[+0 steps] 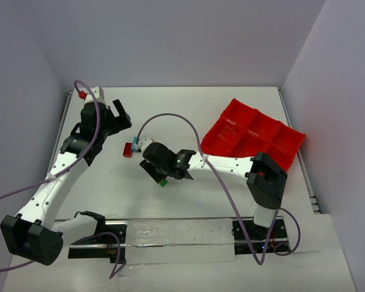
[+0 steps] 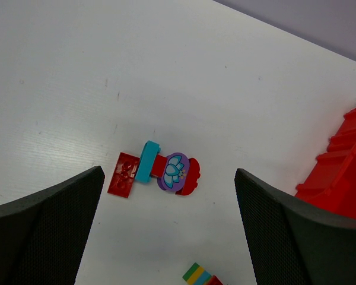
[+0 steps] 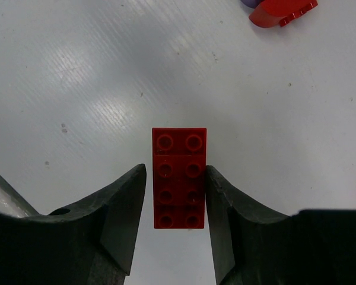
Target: Sort the legos into containers by color
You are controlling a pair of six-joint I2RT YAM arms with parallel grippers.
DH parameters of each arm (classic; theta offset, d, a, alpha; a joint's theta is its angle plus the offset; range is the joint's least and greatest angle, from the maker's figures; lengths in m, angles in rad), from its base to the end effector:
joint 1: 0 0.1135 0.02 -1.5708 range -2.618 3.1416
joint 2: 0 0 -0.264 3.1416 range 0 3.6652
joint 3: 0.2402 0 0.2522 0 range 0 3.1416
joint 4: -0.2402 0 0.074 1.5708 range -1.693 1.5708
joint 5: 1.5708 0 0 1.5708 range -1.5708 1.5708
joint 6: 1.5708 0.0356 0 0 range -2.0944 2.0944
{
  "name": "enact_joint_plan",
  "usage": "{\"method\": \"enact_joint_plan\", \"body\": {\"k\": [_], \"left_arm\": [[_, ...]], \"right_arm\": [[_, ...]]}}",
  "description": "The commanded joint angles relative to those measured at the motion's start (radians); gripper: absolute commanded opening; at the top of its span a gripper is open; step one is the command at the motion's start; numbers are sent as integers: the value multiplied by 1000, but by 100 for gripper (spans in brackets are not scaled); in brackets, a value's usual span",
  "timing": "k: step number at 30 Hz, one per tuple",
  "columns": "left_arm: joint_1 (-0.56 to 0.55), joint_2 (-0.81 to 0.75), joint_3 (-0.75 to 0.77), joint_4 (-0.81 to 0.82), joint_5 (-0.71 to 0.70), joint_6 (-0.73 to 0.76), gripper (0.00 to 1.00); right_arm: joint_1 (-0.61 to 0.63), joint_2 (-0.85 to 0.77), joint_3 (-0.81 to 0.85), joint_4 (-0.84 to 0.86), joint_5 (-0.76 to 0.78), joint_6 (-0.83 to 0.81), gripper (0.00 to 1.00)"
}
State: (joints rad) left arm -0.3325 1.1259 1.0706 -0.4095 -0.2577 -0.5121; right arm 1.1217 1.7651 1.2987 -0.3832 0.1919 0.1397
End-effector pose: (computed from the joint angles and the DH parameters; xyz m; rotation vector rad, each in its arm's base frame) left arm 0.2404 -0.0734 0.3496 -0.3426 2.0007 -0.2727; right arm 0.1749 0.3472 0.2341 -1.0672 2.1830 0.3512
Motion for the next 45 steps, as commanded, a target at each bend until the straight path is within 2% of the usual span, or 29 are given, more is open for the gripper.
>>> {"method": "enact_joint_plan", "body": {"k": [1,5,9,11,19,25,30,37,39,42,45], "left_arm": [[-3,-21,40,6,-5,13,99],[-3,-24,41,5,-9,15,99],[-3,-29,42,5,-8,14,99],[-3,-29,41,5,-6,14,99],[-3,-45,35,1,0,9,99],[-3,-47,39,2,7,7,99],[-3,-40,42,2,12,5,99],[-4,-34,42,6,19,7,99],[-3,-31,43,4,17,9,99],[-3,-31,46,0,12,9,99],[-3,-35,37,4,13,9,99]], "right_arm": [[6,11,48,9,22,0,49],[6,18,51,3,23,0,31],[6,16,51,-1,28,1,20],[4,13,51,-2,30,1,18],[4,21,33,0,41,17,42],[4,32,32,-1,45,20,44],[3,39,27,0,48,25,52],[-1,42,10,10,61,37,52],[-5,44,11,9,60,37,48],[-10,28,4,21,72,37,25],[-13,15,7,16,69,38,21]]}}
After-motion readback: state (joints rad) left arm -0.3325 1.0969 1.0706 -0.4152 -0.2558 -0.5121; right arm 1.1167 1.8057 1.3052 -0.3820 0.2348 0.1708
